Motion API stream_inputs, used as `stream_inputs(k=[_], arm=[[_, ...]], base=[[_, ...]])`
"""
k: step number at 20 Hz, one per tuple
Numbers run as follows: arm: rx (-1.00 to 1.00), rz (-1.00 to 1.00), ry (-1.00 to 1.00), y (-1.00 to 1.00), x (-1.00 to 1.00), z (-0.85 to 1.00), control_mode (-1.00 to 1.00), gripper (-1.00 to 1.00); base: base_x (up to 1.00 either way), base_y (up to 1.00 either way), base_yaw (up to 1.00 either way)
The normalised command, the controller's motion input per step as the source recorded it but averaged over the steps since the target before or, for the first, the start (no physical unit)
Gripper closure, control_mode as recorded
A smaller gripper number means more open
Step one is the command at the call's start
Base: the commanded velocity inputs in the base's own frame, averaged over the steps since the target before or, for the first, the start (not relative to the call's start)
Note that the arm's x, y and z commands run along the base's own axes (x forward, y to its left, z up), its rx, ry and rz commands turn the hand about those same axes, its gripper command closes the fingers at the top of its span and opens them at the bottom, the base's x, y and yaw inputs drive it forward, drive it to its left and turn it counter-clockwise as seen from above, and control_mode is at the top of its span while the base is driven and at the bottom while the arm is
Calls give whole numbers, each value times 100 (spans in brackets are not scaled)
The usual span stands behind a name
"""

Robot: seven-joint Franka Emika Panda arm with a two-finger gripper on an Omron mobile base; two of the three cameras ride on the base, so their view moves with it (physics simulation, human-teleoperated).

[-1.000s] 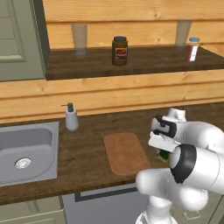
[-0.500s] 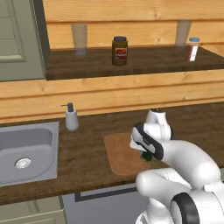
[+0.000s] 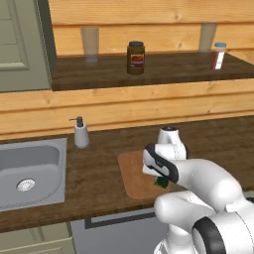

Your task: Pick up the sponge from the counter and clean the cutting board by briefly scrubbing or pressing down on the cutting board. Once finished, release the sponge.

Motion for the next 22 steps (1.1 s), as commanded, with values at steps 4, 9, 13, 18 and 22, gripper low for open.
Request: stream_inputs(k=[4,9,13,18,22], arm=[[0,0,7,0,0,-50,-100,100],[0,0,0,5,10,-50,-100,100],[0,0,-1,9,19,-34,-100,100],[0,0,-6,16,30,-9,-100,100],[0,0,-1,25,50,0,-100,100]], base=[[0,0,0],[0,0,0],[0,0,0],[0,0,0],[0,0,0]])
